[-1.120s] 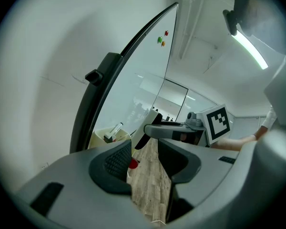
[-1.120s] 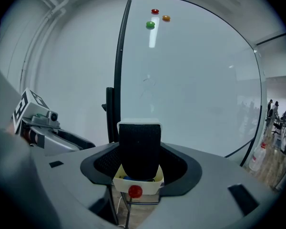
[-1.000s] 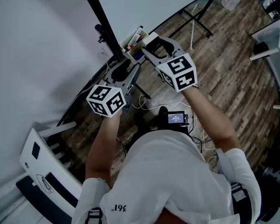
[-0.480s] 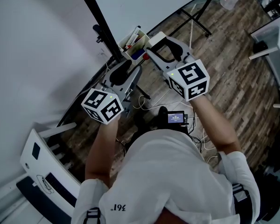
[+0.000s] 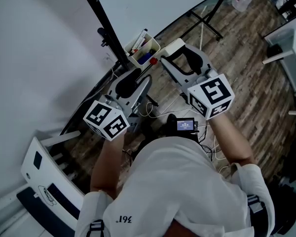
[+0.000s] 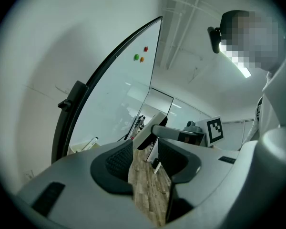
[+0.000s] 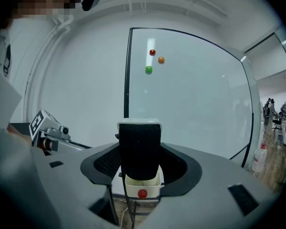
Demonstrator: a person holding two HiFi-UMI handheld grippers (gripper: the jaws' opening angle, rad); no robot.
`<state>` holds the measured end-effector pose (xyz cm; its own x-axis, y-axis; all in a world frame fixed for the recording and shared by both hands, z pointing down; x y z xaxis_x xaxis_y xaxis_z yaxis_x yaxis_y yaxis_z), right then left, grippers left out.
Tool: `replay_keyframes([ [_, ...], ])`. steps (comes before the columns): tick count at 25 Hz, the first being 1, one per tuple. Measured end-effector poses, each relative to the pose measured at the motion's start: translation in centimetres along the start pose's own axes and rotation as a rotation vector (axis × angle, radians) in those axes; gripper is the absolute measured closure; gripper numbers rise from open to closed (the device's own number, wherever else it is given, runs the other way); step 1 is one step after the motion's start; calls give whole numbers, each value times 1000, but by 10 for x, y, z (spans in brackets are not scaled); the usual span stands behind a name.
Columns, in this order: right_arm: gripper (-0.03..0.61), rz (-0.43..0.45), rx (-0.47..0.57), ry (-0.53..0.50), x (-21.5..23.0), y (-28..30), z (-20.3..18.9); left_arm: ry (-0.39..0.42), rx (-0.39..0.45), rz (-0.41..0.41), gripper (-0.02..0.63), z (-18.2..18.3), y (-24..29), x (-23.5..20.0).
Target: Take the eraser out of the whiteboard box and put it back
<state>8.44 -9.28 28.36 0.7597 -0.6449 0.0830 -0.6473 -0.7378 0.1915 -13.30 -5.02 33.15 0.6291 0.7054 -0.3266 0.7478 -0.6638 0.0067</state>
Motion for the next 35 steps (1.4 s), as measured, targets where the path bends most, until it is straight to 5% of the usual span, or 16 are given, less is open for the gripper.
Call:
replay_keyframes([
  [35, 324, -63, 28, 178, 4, -83, -25, -95, -21, -2, 448, -28, -37, 28],
])
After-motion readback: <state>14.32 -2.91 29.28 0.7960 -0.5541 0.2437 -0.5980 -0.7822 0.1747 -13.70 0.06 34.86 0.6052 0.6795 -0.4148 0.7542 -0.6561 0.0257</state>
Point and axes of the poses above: the fingertips, and each gripper's own axes: y forward along the fingers, x to its right, z out of its top, the point moved 10 cm from there along -y, backward along the fingers, and after that the axes turned 6 degrees about y, right-handed, at the moved point
